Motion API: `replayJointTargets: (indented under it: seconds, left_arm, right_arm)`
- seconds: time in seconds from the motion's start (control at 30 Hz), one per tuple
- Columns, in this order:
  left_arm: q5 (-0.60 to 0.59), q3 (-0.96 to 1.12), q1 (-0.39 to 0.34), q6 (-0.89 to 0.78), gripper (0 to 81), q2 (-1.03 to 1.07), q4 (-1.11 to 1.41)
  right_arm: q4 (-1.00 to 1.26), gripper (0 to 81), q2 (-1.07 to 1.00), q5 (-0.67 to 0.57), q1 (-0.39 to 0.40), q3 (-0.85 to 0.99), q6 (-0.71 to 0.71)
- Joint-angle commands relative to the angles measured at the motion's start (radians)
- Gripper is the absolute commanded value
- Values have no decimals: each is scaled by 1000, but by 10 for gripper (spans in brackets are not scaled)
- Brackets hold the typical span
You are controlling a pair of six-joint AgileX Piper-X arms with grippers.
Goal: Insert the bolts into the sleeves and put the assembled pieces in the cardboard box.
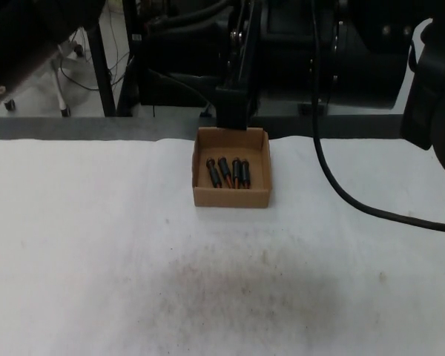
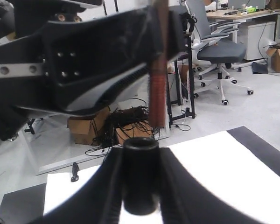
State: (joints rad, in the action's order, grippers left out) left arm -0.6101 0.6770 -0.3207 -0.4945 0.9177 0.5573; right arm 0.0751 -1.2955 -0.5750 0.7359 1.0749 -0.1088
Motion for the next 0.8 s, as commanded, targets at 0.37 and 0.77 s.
replayJointTargets:
  seconds: [0.37,0.77]
  left_arm:
    - [-24,8,0,-47,3,0,62]
    - [-65,8,0,-52,3,0,59]
  right_arm:
    - [18,8,7,0,-1,3,-5]
    - [20,8,7,0,-1,3,-5]
